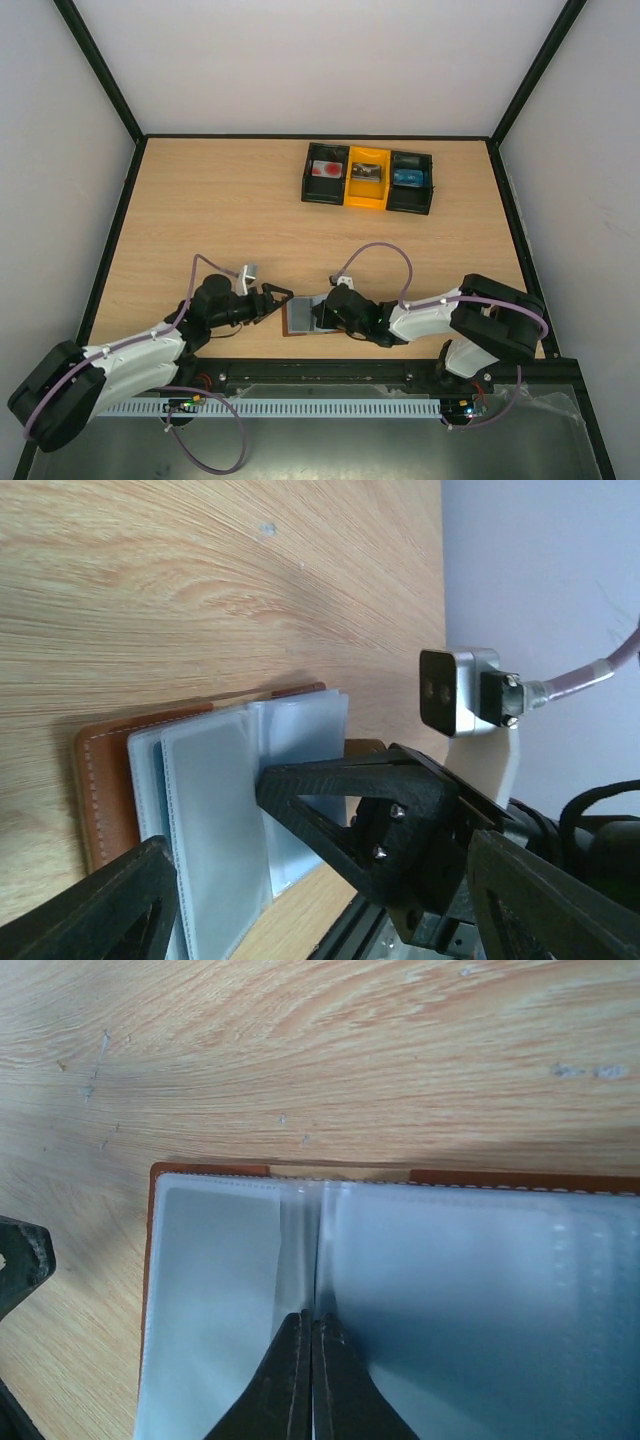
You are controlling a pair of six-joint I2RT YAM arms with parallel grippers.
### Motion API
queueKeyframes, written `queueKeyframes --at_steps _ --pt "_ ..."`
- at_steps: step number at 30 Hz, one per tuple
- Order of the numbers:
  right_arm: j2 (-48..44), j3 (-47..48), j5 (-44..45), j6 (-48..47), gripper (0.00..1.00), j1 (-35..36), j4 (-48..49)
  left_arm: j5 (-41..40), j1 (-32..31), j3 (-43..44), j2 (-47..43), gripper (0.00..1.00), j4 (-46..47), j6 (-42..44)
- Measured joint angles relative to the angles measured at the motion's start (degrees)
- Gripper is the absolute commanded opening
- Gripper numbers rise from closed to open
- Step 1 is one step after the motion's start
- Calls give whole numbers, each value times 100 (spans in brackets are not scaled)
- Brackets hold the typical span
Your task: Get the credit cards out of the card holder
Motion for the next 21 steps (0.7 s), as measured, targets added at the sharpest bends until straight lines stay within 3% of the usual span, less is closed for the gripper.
queueKeyframes --at_steps 12,21 --pt "4 -452 26 240 2 2 791 402 -166 -11 1217 83 1266 -55" --pt "31 -461 26 286 2 2 846 326 -310 90 1611 83 1364 107"
